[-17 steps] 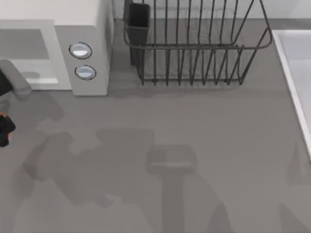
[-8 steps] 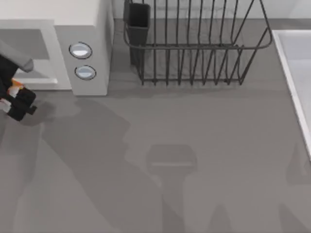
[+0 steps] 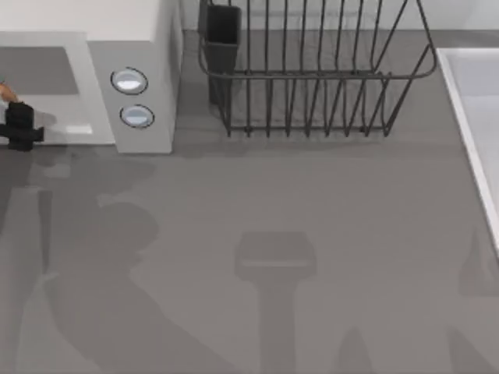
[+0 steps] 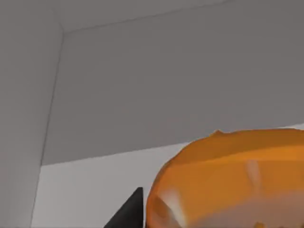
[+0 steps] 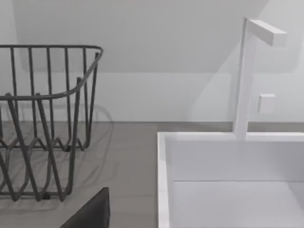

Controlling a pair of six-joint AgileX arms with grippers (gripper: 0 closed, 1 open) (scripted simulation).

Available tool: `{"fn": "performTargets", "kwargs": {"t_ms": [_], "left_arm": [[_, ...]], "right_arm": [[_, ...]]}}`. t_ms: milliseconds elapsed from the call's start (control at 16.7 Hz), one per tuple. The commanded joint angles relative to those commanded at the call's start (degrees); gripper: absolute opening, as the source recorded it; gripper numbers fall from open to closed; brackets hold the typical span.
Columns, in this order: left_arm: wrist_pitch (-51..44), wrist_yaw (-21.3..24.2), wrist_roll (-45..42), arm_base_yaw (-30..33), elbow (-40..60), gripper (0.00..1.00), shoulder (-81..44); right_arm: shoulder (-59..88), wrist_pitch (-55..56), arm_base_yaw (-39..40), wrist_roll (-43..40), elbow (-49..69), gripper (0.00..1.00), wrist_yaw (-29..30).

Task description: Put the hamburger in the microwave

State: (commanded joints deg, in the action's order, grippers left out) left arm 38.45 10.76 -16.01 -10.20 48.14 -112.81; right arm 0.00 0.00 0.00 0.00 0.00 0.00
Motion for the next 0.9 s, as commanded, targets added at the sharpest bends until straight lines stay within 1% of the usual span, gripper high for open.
{"fn": "performTargets", "kwargs": {"t_ms": [180,300,720,900], "left_arm": [[9.96,1.97,6.46,-1.56,-3.61,0.00,-2.12],[13.55,2.82,9.31,-2.15,-5.16,0.00,-3.14],[14.54,3.00,10.14,-2.05,-5.42,0.00,-3.43],[13.23,2.73,10.28,-1.69,-1.73,0.00,-5.97]], "right_arm": [[0.00,0.00,0.00,0.00,0.00,1.00,0.00],[0.00,0.00,0.00,0.00,0.00,1.00,0.00],[0.00,0.00,0.00,0.00,0.00,1.00,0.00],[0.00,0.00,0.00,0.00,0.00,1.00,0.00]]}}
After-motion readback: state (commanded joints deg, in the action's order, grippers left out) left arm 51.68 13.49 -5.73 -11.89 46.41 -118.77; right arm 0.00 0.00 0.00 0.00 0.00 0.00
